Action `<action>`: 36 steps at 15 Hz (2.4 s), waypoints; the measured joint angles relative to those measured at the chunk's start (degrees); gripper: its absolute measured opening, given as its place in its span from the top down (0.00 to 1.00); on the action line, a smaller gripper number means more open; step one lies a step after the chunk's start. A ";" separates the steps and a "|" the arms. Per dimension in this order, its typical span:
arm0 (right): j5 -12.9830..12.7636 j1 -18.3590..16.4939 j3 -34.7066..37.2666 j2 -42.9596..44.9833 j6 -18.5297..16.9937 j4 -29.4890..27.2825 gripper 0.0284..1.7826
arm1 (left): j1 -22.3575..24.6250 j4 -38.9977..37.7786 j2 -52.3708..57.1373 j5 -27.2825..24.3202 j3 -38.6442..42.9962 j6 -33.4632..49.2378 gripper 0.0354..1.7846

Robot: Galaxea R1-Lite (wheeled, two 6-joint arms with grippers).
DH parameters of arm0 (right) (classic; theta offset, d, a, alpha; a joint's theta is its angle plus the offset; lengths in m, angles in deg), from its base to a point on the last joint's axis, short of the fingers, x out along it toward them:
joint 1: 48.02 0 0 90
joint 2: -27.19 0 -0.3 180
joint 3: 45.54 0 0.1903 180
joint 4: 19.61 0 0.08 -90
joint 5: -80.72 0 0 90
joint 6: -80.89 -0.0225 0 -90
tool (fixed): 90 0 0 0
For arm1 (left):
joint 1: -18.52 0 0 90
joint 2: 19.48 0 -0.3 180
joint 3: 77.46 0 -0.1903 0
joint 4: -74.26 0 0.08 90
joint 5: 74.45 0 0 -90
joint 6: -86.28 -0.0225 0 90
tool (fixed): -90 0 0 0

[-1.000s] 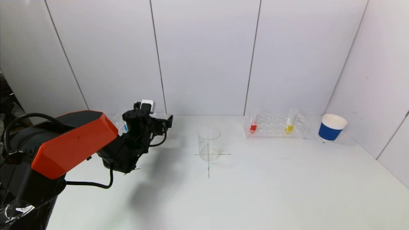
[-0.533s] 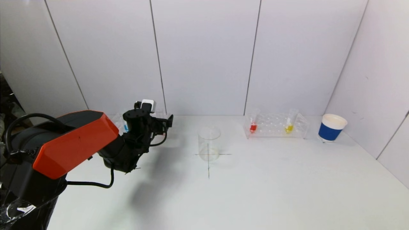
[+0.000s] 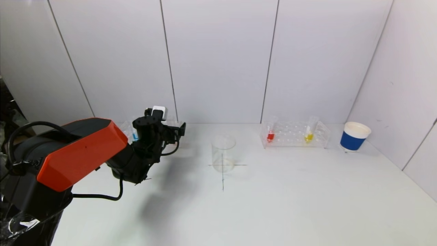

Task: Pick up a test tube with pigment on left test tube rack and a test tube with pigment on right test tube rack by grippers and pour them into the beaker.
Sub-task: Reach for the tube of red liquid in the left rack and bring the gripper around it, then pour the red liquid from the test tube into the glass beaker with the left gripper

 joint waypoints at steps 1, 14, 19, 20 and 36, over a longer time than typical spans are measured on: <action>0.00 0.00 0.00 0.00 0.00 0.00 0.00 | 0.02 0.05 -0.04 0.00 -0.17 0.02 0.01; 0.00 0.00 0.00 0.00 0.00 0.02 0.00 | -0.02 1.18 -0.59 0.00 -1.85 0.02 0.02; 0.00 0.00 0.00 0.00 0.00 0.02 0.00 | 0.02 1.18 -0.59 -0.02 -2.01 0.09 0.28; 0.00 0.00 0.00 0.00 0.00 0.02 0.00 | 0.02 1.18 -0.59 -0.02 -2.02 0.13 0.38; 0.00 0.00 0.00 0.00 0.00 0.02 0.00 | 0.05 1.21 -0.50 -0.05 -2.02 0.11 0.76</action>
